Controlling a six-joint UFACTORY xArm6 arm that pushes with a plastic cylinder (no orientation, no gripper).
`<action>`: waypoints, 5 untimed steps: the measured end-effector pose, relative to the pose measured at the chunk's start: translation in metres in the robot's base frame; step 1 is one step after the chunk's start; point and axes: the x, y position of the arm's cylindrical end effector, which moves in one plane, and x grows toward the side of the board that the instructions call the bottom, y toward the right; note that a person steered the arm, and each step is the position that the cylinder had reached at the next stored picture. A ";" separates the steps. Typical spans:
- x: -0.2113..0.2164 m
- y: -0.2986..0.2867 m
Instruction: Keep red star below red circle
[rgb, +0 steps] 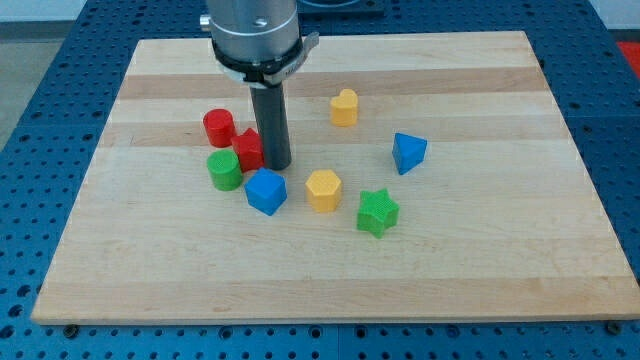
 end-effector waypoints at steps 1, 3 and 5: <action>0.003 -0.003; -0.028 -0.026; -0.038 -0.043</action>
